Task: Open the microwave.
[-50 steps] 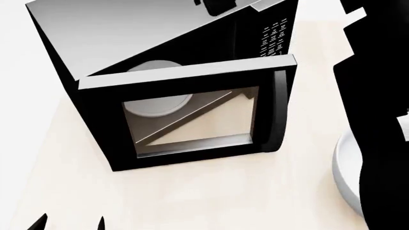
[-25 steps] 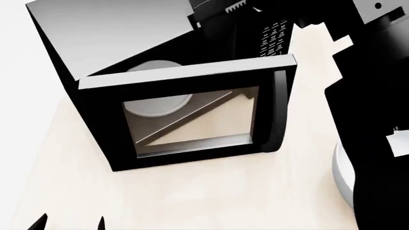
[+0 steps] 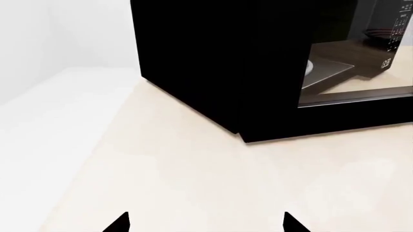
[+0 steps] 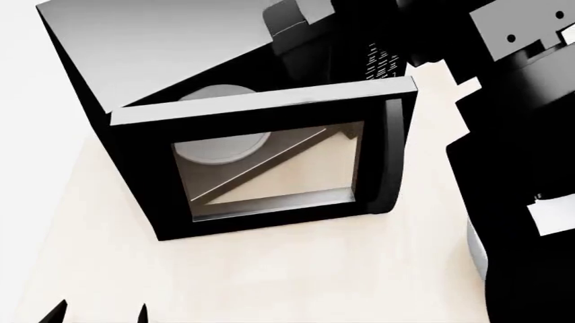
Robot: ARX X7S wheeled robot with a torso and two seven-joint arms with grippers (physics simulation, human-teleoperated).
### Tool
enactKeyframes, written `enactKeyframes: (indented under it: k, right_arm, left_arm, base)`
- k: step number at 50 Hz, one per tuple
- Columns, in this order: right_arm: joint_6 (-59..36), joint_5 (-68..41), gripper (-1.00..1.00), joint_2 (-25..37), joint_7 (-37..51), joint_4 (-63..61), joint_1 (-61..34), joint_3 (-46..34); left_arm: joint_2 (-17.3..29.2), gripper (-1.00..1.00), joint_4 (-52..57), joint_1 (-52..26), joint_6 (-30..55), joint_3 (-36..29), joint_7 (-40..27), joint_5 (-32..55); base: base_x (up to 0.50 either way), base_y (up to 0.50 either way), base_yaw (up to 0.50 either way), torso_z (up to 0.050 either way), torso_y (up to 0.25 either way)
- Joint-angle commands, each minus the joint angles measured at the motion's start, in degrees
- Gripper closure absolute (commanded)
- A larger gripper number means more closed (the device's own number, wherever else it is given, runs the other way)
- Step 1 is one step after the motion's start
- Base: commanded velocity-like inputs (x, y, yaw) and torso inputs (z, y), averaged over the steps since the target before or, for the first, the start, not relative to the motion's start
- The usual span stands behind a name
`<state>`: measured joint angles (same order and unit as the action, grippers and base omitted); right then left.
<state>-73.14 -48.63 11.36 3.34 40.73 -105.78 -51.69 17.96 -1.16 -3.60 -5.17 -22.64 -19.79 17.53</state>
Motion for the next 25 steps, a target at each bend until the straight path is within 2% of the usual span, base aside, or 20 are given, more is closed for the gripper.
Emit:
enactKeyframes:
  k: [1, 25]
  right_arm:
    - [0.93, 0.05, -1.0, -0.1, 0.06, 0.64, 1.32, -0.18]
    - [2.01, 0.07, -1.0, -0.16, -0.21, 1.66, 3.02, -0.78]
  left_arm:
    - [0.11, -1.0, -0.07, 0.25, 0.15, -0.29, -0.08, 0.51]
    - [0.29, -1.0, -0.19, 0.06, 0.12, -0.55, -0.24, 0.85]
  base:
    - [0.0, 0.0, 0.0, 0.0, 0.0]
    - [0.0, 0.0, 0.0, 0.0, 0.0]
